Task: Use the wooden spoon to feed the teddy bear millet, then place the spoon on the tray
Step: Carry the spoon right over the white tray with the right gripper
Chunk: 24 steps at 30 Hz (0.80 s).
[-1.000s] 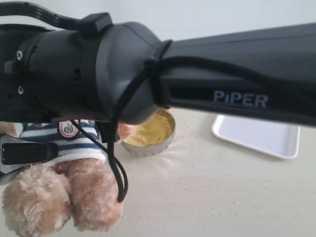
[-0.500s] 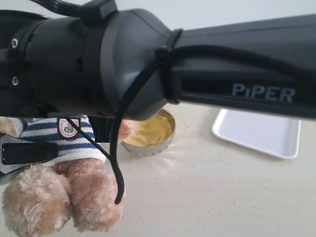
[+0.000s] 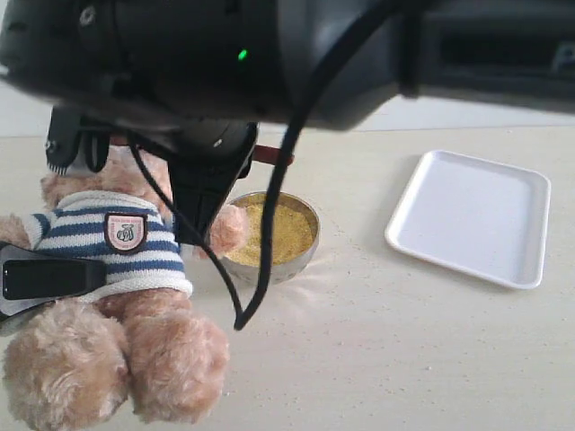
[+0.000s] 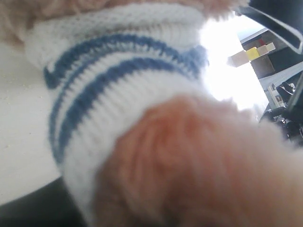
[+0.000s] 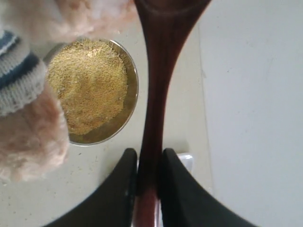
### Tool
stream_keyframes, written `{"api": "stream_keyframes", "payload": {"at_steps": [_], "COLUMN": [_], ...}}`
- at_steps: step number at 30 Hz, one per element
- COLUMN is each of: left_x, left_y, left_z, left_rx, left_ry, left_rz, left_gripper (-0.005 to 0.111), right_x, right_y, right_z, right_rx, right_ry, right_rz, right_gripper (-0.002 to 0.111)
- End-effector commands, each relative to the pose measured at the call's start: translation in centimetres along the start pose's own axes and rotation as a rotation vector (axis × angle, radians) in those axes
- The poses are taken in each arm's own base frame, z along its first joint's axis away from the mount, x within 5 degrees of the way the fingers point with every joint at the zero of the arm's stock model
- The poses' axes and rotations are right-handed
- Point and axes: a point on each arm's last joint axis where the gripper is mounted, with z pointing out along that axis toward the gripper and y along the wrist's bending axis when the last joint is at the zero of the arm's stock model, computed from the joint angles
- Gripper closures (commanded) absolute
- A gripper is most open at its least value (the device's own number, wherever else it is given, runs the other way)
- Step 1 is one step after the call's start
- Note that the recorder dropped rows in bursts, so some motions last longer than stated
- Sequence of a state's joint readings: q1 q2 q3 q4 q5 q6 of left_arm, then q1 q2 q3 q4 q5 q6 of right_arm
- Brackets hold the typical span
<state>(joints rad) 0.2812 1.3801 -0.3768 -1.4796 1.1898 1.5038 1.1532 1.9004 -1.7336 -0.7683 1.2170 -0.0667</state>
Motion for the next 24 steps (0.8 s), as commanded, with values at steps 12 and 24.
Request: {"api": "stream_keyframes", "payload": {"at_steps": [12, 24], "left_x": [0.0, -0.1], "left_y": [-0.2, -0.2], "left_z": [0.0, 0.0], "left_rx": [0.031, 0.031], "left_ry": [-0.014, -0.016], "left_rz": [0.001, 0.003], "left_gripper": [0.102, 0.102], "right_x": [7.6, 16.2], "right_y": [-7.6, -7.0], "right_z": [0.5, 6.6], "right_rx": [-0.462, -0.527], "right_ry": [-0.051, 0.136], "right_rz": [0.471, 0.667], "right_gripper": [0.108, 0.108]}}
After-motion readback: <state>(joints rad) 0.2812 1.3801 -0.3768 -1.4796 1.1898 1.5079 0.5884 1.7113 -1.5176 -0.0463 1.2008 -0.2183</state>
